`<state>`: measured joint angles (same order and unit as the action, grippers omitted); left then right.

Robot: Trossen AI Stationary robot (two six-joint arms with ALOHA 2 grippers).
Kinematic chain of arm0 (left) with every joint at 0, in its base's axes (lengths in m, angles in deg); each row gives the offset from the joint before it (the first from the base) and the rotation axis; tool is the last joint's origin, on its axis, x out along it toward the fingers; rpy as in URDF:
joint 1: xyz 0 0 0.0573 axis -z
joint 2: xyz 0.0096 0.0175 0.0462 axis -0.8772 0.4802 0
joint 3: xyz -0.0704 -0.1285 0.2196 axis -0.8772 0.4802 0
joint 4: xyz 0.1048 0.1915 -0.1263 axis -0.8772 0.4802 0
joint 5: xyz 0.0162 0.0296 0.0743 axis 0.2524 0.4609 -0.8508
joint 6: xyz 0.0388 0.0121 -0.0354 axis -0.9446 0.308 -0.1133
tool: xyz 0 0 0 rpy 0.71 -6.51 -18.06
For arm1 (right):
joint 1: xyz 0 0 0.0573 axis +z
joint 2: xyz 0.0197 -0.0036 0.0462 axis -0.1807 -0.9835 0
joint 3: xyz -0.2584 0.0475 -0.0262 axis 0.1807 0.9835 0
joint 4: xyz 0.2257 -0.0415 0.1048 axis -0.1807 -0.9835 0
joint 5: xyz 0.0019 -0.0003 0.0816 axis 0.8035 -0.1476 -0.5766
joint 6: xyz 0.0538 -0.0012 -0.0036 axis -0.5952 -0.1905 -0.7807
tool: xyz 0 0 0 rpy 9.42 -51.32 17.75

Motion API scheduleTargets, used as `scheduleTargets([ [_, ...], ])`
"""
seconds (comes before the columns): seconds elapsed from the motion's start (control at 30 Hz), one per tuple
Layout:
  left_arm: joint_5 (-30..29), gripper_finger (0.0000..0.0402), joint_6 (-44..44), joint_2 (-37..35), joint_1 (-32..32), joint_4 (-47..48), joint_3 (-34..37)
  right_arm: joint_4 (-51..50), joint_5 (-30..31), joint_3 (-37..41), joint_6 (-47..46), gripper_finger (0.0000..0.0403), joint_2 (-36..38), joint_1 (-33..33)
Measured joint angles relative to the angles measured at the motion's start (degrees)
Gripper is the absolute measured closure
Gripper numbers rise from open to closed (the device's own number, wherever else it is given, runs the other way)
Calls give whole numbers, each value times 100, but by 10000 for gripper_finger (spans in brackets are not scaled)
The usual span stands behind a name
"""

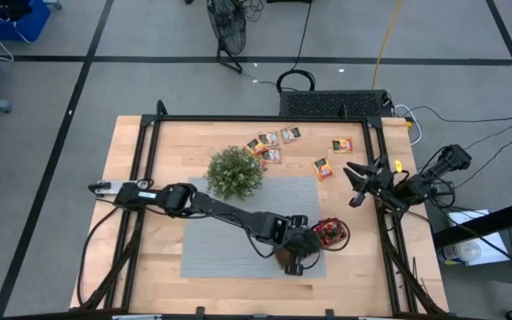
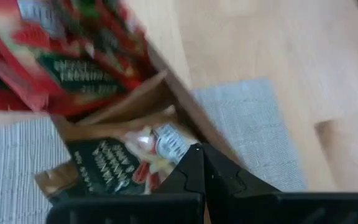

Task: Pick & Place Tea
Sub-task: Put the apple tea sachet into the brown organizer

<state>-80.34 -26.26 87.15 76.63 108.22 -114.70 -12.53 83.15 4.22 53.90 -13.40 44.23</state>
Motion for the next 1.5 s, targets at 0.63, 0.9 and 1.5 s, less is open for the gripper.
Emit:
scheduleTargets([
  [0.63, -91, 401, 555, 96, -171, 556, 0, -4, 0, 0, -2, 324, -4, 0],
  [0.9, -238, 401, 754, 6, -176, 814, 0, -4, 0, 0, 1, 324, -4, 0],
  [1.5, -81, 401, 1111, -75, -223, 2349, -778, -54, -7, 0, 17, 325, -9, 2],
])
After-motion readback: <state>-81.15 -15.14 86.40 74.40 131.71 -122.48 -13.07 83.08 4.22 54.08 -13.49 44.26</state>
